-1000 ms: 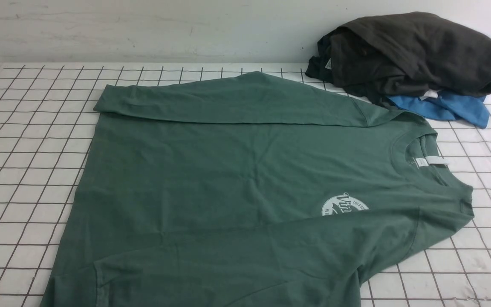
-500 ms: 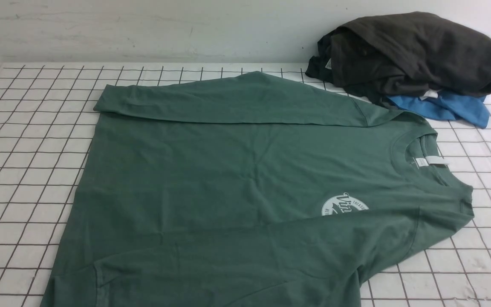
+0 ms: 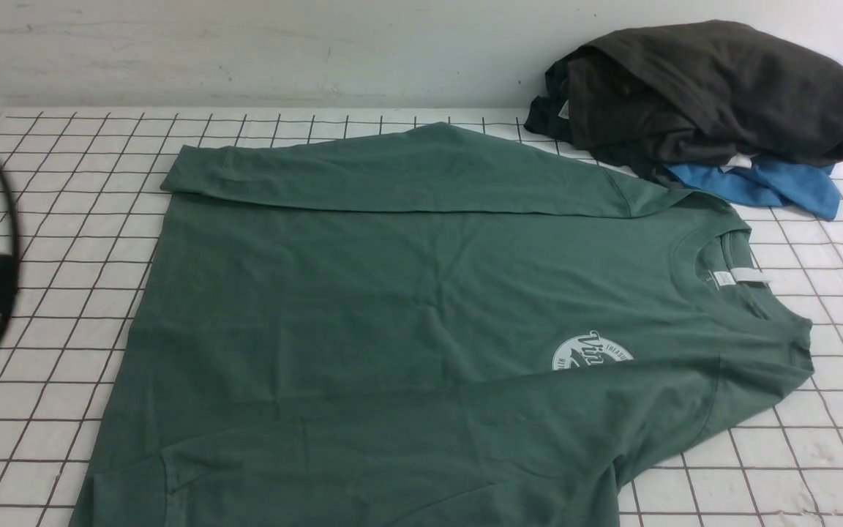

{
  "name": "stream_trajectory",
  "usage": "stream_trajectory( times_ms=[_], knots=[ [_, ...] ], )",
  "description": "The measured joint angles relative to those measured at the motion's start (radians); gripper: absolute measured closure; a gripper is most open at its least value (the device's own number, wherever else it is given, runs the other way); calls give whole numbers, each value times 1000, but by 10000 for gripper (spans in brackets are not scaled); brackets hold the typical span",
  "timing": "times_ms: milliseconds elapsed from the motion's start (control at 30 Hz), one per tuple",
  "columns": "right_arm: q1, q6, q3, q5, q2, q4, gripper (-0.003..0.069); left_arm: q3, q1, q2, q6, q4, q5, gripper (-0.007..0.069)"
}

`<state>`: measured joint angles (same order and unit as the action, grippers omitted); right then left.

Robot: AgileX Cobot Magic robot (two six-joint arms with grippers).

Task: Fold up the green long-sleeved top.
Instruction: Use the left arm to clamp the cuff closest to it, then use the left arm to drag and place the cuff at the centered position on the left edge of the fabric

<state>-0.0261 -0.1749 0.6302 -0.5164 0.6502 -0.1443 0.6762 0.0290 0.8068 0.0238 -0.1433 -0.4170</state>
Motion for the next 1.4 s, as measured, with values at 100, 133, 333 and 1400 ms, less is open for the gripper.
stream_trajectory(
  times_ms=[100,133,333,1400],
  knots=[
    [4,145,43,-218,182,115,670,22,0,173,30,-69,-207,624],
    [14,203,46,-256,230,162,670,22,0,221,46,-85,-248,611],
    [123,517,52,-263,418,427,670,23,0,441,91,-94,-315,395],
    [172,754,54,-133,573,654,669,242,0,665,-33,51,-279,629]
  ],
)
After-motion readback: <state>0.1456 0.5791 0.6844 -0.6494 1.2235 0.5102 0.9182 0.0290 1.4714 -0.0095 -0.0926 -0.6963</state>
